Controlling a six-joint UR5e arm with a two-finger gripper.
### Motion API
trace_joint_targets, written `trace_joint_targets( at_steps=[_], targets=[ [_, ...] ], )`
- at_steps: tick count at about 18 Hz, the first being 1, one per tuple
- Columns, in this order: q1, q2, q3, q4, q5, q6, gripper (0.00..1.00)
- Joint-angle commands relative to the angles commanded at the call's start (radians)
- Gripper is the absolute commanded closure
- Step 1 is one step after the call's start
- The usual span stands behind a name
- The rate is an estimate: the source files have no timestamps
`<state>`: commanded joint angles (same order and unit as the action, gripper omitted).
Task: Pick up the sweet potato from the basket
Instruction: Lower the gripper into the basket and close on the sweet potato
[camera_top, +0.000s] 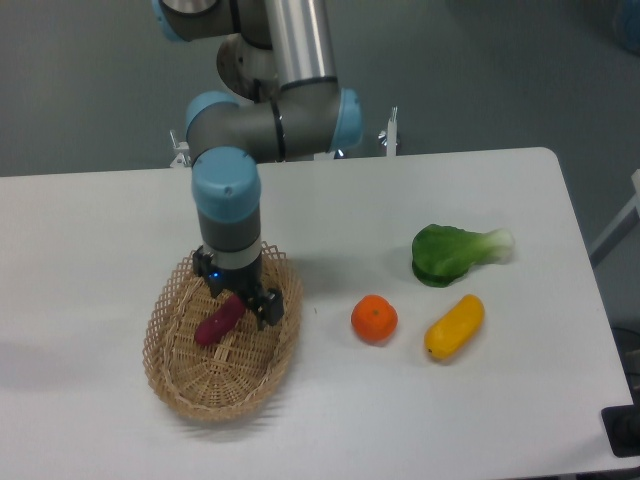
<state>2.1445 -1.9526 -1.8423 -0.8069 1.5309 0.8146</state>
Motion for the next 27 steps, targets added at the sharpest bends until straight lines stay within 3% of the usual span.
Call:
trace_joint_targets(
  at_steps=[5,13,17,19,23,27],
  targets=[
    [-0.026,-0.052,0.002,0.040,0.017,-0.032,0.00],
    [-0.048,-0.055,0.002,0.043,0.035,-0.031,0.00],
    [-0.046,-0.052,0.005,0.041,0.035,-0.017,0.54],
    [-0.046,-0.052,0.009,0.040,0.035,-0.015,0.72],
    [-0.045,-0.043,0.017,0.038,0.035,-0.014,0.87],
    [-0.041,-0.034,0.034,0.038,0.035,-0.009,0.90]
  ],
)
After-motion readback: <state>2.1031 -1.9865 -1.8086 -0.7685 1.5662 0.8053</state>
